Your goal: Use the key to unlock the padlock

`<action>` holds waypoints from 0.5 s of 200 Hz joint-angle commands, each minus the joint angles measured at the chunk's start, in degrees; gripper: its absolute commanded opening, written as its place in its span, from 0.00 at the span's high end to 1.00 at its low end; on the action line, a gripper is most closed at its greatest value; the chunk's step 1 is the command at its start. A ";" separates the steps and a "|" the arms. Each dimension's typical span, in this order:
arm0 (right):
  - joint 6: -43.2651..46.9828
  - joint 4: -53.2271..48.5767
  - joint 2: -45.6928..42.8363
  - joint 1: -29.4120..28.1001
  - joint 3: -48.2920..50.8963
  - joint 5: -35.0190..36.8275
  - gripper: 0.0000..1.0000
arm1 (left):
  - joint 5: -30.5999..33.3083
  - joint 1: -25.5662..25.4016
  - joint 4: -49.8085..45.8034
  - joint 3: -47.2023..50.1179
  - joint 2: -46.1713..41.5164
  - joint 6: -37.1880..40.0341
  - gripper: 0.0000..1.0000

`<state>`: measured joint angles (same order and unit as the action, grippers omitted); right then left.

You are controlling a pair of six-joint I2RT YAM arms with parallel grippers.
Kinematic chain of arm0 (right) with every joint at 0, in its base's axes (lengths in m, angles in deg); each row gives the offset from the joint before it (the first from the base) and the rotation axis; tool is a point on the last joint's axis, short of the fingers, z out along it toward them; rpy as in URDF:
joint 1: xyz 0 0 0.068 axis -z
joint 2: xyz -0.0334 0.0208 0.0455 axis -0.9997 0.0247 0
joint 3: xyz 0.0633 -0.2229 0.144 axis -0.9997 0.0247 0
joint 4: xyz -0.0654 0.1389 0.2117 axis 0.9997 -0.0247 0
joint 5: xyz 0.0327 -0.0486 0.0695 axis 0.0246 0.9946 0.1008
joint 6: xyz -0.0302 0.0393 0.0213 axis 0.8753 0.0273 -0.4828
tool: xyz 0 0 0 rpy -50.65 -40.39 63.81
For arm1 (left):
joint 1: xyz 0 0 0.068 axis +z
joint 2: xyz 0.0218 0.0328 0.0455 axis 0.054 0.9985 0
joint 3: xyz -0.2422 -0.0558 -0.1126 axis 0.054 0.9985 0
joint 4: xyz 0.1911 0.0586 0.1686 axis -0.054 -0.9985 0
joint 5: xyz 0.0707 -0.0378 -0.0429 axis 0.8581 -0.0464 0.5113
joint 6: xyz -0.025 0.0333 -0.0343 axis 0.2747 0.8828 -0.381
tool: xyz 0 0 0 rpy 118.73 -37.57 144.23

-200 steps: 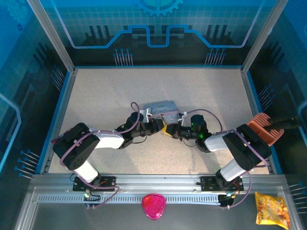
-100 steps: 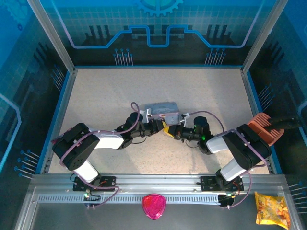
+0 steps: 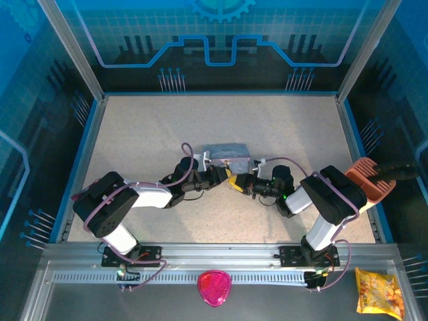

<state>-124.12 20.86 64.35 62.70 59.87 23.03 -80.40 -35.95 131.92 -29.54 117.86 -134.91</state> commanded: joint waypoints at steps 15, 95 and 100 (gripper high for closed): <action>1.17 -5.15 -3.66 2.83 -0.47 8.27 1.00 | -7.80 -1.48 2.98 2.12 -2.54 0.22 0.91; 2.23 -10.56 -6.20 1.83 -4.31 8.45 1.00 | -8.17 -3.88 0.30 0.64 -2.62 2.00 0.93; 2.23 -10.88 -6.54 1.76 -4.40 8.49 1.00 | -8.14 -4.03 0.06 0.47 -2.65 2.06 0.93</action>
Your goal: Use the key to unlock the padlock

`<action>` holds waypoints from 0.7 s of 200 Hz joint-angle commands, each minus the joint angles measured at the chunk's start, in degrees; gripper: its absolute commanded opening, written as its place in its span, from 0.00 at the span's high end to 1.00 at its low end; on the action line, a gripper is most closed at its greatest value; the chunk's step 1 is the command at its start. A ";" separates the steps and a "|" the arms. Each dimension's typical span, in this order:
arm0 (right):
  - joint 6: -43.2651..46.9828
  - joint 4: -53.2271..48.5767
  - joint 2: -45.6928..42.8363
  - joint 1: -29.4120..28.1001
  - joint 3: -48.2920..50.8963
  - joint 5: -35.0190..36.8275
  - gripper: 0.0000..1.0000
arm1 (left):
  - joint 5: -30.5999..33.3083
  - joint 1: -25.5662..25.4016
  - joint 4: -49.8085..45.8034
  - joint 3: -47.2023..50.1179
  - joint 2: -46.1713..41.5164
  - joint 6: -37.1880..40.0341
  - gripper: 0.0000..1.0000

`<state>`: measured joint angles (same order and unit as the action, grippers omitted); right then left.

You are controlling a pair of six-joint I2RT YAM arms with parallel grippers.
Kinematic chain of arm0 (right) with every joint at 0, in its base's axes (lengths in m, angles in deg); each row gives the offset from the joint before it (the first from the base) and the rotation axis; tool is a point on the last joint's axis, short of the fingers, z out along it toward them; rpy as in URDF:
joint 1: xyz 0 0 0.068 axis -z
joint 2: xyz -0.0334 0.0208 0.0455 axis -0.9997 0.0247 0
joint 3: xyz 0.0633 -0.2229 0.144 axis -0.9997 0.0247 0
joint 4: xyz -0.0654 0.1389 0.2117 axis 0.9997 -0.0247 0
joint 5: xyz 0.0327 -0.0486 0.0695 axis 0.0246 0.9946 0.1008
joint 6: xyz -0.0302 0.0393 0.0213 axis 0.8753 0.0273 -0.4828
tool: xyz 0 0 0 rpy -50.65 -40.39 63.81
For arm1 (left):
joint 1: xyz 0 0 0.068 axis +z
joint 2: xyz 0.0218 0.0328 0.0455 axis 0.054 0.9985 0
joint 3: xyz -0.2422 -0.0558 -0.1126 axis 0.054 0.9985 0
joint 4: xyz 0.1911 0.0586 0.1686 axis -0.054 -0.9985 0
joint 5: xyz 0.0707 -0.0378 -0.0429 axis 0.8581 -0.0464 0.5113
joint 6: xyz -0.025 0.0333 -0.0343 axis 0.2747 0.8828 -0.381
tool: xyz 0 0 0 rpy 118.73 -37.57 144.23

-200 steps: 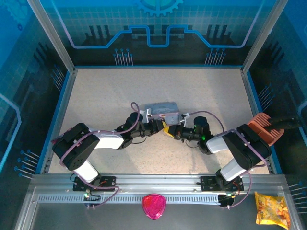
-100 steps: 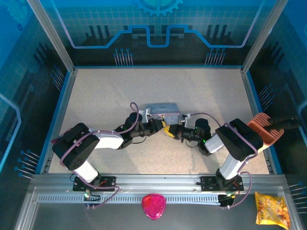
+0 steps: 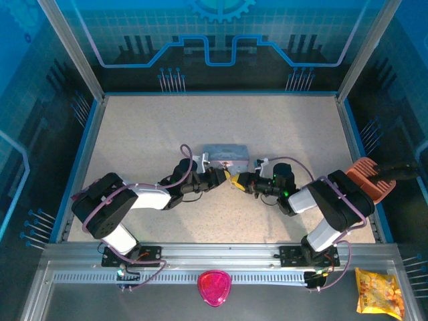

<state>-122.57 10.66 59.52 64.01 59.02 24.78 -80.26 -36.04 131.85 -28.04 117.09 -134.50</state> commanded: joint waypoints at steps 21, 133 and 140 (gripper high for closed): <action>1.16 -2.89 -3.64 -0.34 -4.26 7.16 1.00 | -7.95 -4.33 -0.74 -1.36 -1.79 2.01 0.93; 26.60 -49.95 -23.76 -2.09 -8.83 14.47 0.81 | -2.23 -1.26 -13.79 -4.62 -1.53 7.83 0.94; 29.00 -54.36 -25.45 -2.48 -9.55 15.70 0.79 | -2.23 -0.99 -14.40 -5.13 -0.65 8.09 0.94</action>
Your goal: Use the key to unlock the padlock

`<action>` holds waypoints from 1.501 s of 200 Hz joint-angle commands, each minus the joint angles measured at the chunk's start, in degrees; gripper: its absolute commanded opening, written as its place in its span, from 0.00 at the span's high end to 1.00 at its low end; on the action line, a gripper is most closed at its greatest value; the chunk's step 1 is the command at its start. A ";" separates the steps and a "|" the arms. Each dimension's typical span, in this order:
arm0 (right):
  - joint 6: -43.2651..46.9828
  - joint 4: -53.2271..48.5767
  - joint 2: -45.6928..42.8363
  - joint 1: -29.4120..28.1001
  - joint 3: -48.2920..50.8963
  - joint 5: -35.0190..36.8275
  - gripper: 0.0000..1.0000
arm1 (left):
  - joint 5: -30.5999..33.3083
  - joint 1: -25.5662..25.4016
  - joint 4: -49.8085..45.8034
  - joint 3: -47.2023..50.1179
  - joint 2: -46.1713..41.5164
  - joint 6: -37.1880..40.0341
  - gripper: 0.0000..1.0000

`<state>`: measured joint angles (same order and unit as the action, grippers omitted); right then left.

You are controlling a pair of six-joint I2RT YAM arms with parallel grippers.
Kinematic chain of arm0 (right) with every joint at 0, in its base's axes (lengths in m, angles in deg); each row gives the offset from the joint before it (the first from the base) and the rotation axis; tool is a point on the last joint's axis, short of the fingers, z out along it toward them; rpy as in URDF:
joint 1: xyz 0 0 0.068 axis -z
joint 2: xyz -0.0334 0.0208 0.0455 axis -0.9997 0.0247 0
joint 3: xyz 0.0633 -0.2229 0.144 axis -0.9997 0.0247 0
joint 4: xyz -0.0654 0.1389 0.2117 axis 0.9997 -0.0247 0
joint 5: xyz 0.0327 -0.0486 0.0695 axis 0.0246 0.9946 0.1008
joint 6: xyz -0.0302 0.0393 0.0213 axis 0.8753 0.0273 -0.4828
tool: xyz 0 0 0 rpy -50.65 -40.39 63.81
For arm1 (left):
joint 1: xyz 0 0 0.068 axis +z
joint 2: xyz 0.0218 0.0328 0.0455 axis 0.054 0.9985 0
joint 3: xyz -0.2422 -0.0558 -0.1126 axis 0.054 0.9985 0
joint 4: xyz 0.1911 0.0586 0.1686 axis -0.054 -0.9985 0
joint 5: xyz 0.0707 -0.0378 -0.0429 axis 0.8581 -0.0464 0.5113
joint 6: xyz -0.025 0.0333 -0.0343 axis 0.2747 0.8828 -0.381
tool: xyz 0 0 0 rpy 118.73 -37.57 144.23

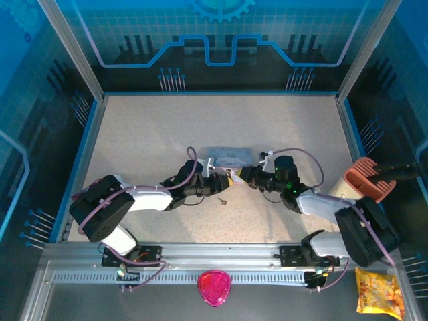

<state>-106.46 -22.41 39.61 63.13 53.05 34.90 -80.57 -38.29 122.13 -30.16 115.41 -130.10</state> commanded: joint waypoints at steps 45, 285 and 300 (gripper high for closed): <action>19.97 -34.39 -10.30 -5.13 -6.08 11.53 0.68 | -1.92 1.57 -5.97 -5.60 5.81 3.45 0.95; 11.89 -49.76 16.92 -27.39 -24.71 34.05 0.53 | 7.98 8.27 -11.52 14.14 -21.07 6.64 0.38; 11.87 -50.09 18.72 -27.48 -25.95 33.84 0.55 | 8.10 8.51 -11.76 14.84 -22.20 6.93 0.36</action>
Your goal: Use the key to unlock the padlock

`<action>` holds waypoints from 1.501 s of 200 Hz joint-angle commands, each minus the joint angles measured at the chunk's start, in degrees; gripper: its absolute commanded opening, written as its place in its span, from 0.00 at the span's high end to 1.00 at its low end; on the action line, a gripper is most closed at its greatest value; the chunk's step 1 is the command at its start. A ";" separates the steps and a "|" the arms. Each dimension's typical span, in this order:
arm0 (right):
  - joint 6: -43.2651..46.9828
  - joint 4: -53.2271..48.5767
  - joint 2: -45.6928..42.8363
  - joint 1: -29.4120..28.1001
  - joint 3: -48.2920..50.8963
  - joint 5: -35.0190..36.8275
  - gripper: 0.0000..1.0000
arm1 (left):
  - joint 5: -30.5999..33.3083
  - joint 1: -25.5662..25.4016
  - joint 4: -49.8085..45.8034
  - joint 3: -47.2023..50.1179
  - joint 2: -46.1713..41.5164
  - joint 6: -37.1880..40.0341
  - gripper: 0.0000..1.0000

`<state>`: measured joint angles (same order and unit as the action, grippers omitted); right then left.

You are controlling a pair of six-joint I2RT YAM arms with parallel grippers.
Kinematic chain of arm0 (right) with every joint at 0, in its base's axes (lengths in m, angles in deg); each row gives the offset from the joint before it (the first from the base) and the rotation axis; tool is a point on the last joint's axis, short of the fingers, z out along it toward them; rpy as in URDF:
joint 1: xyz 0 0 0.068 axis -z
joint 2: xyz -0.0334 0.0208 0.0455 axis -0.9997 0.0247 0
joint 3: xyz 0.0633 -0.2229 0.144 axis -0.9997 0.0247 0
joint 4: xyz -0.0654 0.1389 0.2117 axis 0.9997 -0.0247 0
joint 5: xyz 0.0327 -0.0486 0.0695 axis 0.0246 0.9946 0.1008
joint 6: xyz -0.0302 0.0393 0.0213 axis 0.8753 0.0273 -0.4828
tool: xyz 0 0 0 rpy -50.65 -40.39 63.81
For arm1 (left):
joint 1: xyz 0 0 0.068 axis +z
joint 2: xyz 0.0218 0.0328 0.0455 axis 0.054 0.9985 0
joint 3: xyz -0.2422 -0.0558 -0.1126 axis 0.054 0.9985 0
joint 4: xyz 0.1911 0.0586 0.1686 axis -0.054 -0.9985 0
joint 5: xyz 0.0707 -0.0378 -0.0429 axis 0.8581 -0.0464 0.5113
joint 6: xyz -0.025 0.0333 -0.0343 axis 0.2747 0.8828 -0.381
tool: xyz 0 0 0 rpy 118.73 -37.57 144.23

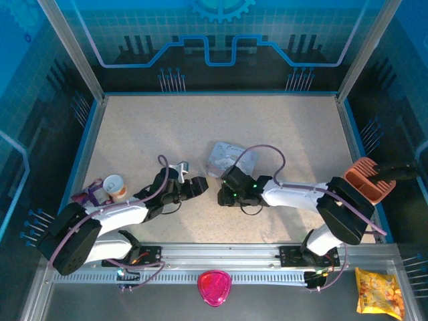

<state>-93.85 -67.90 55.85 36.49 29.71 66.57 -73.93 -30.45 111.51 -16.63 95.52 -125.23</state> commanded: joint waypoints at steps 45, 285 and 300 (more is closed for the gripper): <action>-0.65 -4.56 7.23 -1.43 -5.77 0.48 0.60 | 1.36 1.46 -1.22 2.65 -4.12 2.45 0.35; -3.35 -13.55 9.94 -6.75 -7.69 5.62 0.76 | 1.45 2.65 -0.70 4.20 -5.17 2.00 0.33; -3.51 -12.14 9.90 -6.79 -7.06 5.86 0.78 | 1.41 2.69 -0.60 4.21 -5.18 1.97 0.32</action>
<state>-96.61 -78.26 64.00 30.48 22.41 71.40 -73.31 -28.24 110.37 -13.26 91.28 -124.18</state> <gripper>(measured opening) 0.236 0.674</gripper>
